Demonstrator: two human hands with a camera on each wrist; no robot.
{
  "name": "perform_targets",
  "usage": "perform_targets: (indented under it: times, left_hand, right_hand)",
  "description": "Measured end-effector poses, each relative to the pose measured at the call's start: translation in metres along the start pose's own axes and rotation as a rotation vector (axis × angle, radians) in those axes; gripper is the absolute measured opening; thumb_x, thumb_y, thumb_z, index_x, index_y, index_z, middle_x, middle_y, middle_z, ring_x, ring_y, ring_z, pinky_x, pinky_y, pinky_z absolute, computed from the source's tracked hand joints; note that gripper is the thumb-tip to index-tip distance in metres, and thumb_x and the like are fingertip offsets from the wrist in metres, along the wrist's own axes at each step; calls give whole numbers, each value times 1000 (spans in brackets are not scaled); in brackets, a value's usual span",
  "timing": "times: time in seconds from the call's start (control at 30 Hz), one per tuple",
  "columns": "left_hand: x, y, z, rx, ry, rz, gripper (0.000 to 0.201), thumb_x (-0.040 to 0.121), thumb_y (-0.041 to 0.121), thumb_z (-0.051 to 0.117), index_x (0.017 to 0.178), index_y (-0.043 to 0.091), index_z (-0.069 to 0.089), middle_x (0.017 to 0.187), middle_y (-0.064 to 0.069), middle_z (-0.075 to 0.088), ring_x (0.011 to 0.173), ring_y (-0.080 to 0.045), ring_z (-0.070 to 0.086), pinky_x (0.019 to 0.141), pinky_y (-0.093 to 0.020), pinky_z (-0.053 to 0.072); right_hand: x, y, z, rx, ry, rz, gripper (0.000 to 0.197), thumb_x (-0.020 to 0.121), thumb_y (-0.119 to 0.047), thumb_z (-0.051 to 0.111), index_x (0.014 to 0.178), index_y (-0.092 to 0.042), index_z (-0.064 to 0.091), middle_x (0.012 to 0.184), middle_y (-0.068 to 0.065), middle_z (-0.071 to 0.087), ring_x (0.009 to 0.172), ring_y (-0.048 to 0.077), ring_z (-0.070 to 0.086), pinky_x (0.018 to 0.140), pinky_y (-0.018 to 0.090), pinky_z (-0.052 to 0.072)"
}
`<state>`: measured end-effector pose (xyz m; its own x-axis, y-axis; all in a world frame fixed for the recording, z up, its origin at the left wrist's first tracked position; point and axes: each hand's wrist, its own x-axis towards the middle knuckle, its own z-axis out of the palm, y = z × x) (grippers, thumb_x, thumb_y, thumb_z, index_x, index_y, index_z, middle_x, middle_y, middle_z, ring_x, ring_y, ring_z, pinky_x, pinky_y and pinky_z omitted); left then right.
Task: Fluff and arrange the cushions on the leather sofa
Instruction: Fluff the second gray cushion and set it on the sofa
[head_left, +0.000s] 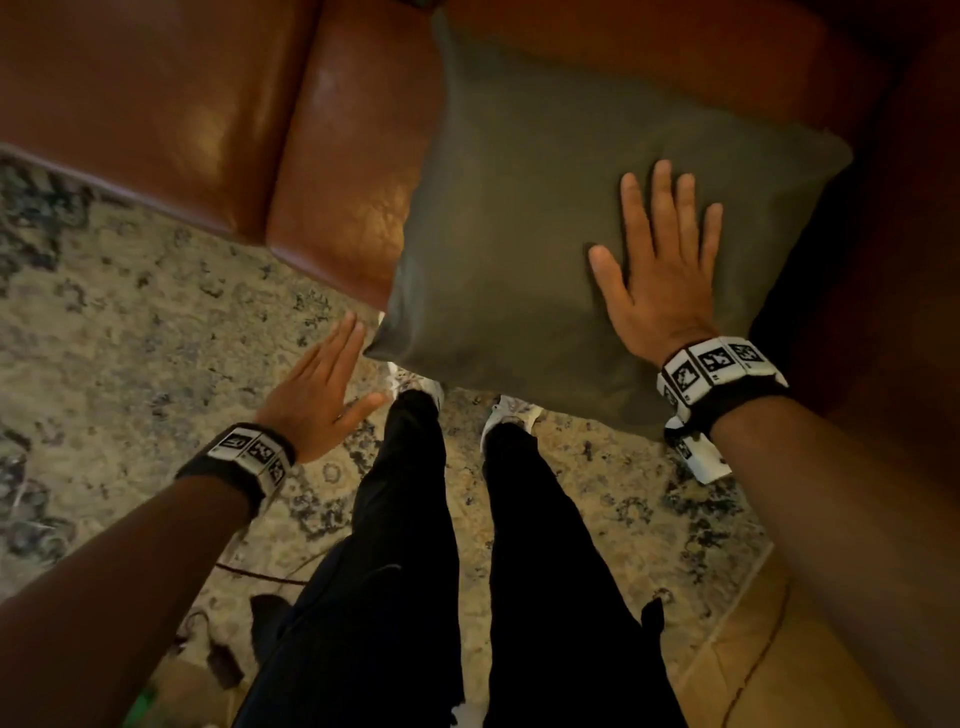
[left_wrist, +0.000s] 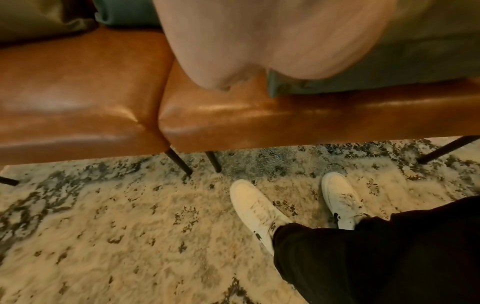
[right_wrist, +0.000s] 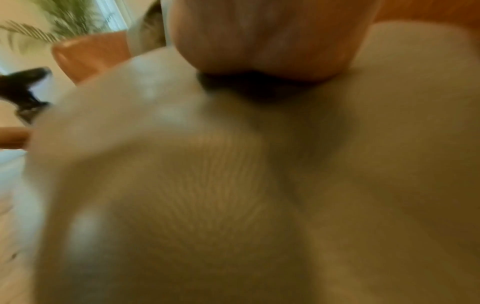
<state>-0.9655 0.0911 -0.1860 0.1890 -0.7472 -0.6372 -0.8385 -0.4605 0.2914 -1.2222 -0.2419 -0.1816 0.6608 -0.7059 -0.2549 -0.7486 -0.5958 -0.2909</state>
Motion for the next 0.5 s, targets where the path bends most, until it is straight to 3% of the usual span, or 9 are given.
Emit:
perform_targets:
  times: [0.13,0.23,0.33,0.43,0.5]
  left_hand:
    - [22,21,-42,-229,79,-17,87,103,61,36,163,19,-10,172,-1,-11,157,-16,7,123,-36,17]
    - [54,47,-72,-266,159,45,82,107,47,40,163,11,-7,172,-8,-8,155,-14,3,124,-33,12]
    - [81,64,-88,-350,155,18,80,108,42,41,163,7,-6,172,-10,-5,154,-10,-2,123,-25,2]
    - [98,63,-87,-422,91,-116,79,107,50,38,165,12,-1,173,-7,-2,158,-17,1,120,-23,0]
    - [102,62,-87,-491,65,-94,76,106,55,37,165,16,6,172,-4,12,157,-16,13,123,-25,7]
  right_hand:
    - [-49,6,-15,21,81,-32,70,107,-55,35,167,-21,19,174,17,2,161,38,-1,126,59,-8]
    - [-95,16,-4,170,137,255,73,106,-54,40,165,-14,21,172,22,5,160,38,6,128,59,0]
    - [-133,22,7,356,66,567,74,107,-58,30,166,-17,14,171,18,19,157,35,20,129,56,7]
    - [-147,16,5,608,-58,750,66,111,-51,28,168,-26,2,174,9,10,158,29,16,126,40,6]
    - [-147,12,2,779,-110,921,71,107,-61,26,167,-28,8,174,3,8,159,27,13,126,37,8]
